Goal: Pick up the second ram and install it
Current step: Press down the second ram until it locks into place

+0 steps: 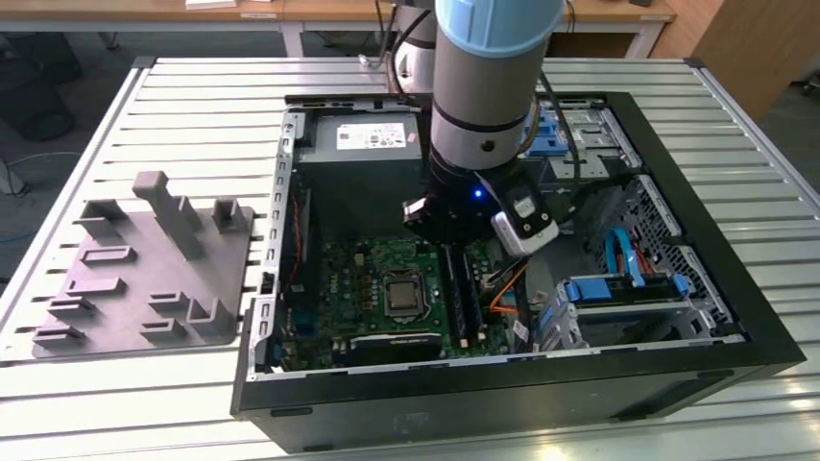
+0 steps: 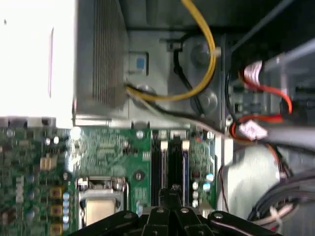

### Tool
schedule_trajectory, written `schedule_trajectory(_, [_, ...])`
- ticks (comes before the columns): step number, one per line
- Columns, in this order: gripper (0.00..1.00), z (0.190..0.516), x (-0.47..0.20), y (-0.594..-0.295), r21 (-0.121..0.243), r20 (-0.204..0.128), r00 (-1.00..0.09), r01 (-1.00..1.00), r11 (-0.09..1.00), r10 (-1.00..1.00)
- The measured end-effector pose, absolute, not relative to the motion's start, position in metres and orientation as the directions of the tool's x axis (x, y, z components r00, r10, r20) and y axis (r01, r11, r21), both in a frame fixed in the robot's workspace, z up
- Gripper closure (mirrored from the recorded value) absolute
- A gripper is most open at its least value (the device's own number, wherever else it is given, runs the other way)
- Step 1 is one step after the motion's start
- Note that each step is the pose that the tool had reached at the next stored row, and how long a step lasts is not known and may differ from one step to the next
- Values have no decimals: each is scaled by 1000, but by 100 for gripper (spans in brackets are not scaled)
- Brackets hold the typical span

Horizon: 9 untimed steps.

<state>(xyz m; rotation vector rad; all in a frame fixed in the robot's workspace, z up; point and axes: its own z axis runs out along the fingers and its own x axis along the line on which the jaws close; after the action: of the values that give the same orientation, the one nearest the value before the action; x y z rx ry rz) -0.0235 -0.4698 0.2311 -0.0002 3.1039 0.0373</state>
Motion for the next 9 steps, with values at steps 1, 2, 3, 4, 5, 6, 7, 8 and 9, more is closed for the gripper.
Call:
schedule_trajectory(1, [90,231,-23,-474,24,-37,-999,-1,1000,0])
schedule_trajectory(2, [90,231,-23,-478,23,-37,-999,-1,1000,0])
schedule_trajectory(3, [90,230,-23,-482,23,-37,-999,-1,1000,0])
schedule_trajectory(4, [90,230,-23,-486,22,-37,-999,-1,1000,0])
schedule_trajectory(5, [90,229,-23,-490,21,-37,-999,-1,1000,0])
schedule_trajectory(6, [90,229,-23,-494,21,-37,-999,-1,1000,0])
schedule_trajectory(7, [90,229,-23,-498,21,-37,-999,-1,1000,0])
schedule_trajectory(8, [90,228,-23,-502,21,-37,-999,-1,1000,0])
schedule_trajectory(9, [90,228,-23,-507,20,-37,-999,-1,1000,0])
